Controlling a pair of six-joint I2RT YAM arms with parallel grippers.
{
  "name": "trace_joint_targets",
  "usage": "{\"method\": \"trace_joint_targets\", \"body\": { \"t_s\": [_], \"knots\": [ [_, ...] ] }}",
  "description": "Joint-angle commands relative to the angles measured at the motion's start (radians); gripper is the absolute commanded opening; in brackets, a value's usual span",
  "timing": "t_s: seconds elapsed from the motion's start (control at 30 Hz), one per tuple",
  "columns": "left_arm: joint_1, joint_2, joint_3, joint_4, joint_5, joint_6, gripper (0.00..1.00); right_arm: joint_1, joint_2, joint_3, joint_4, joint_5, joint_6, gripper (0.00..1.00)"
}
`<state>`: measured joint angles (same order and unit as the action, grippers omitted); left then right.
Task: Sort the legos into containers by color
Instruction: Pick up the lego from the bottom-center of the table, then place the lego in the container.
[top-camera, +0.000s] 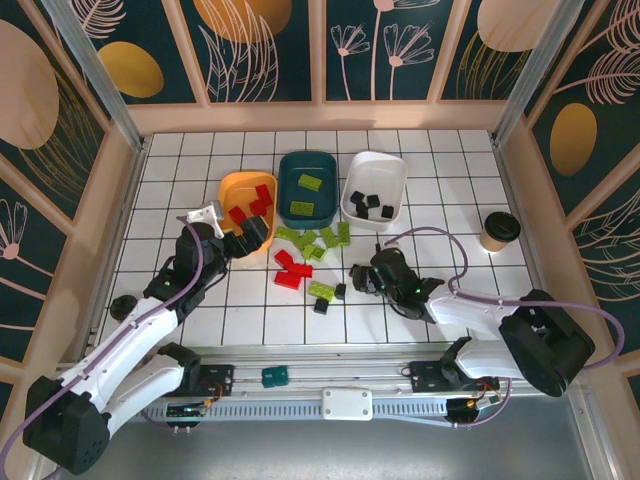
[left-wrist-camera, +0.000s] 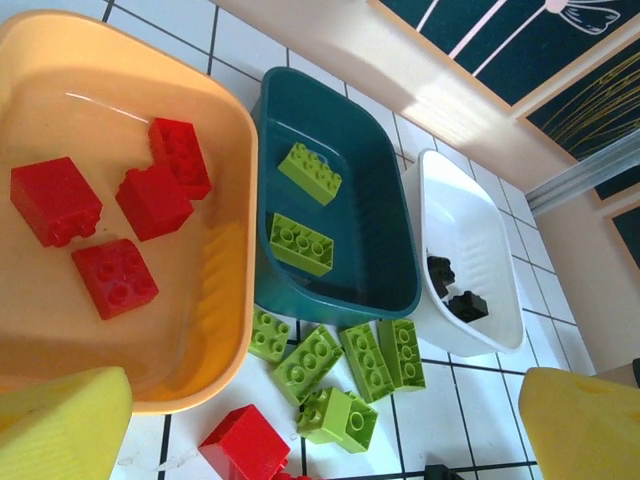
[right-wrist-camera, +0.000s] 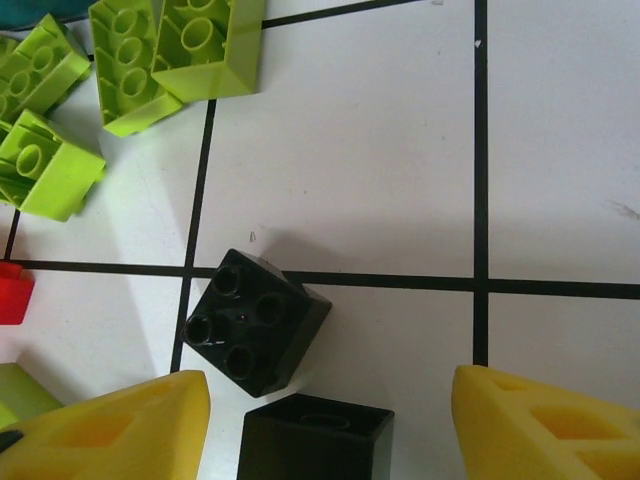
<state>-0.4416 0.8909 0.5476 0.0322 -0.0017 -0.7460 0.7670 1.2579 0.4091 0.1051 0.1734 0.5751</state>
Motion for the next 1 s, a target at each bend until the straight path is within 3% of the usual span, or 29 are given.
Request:
{"method": "trace_joint_targets", "body": {
  "t_s": [0.0,0.2,0.37,0.47,0.63,0.8,0.97],
  "knots": [
    [-0.006,0.000,-0.020,0.000,0.024,-0.016,0.99,0.010,0.027,0.000,0.003,-0.019,-0.012,0.64],
    [-0.006,-0.003,-0.029,-0.008,0.031,-0.012,0.99,0.025,0.031,-0.026,0.025,-0.059,-0.007,0.55],
    [-0.005,-0.005,-0.044,0.013,0.063,-0.015,0.99,0.030,0.003,-0.022,-0.005,-0.065,-0.015,0.32],
    [-0.012,-0.009,-0.050,0.014,0.092,-0.007,0.99,0.030,-0.087,0.010,-0.063,-0.043,-0.037,0.26],
    [-0.091,0.005,-0.069,0.005,0.071,0.009,0.97,-0.090,-0.144,0.172,-0.114,-0.065,-0.141,0.23],
    [-0.209,0.045,-0.092,-0.011,0.001,0.021,0.95,-0.254,0.028,0.366,-0.059,-0.113,-0.234,0.23],
    [-0.304,0.071,-0.113,-0.016,-0.019,0.034,0.93,-0.346,0.333,0.575,-0.043,-0.138,-0.274,0.23]
  ]
}}
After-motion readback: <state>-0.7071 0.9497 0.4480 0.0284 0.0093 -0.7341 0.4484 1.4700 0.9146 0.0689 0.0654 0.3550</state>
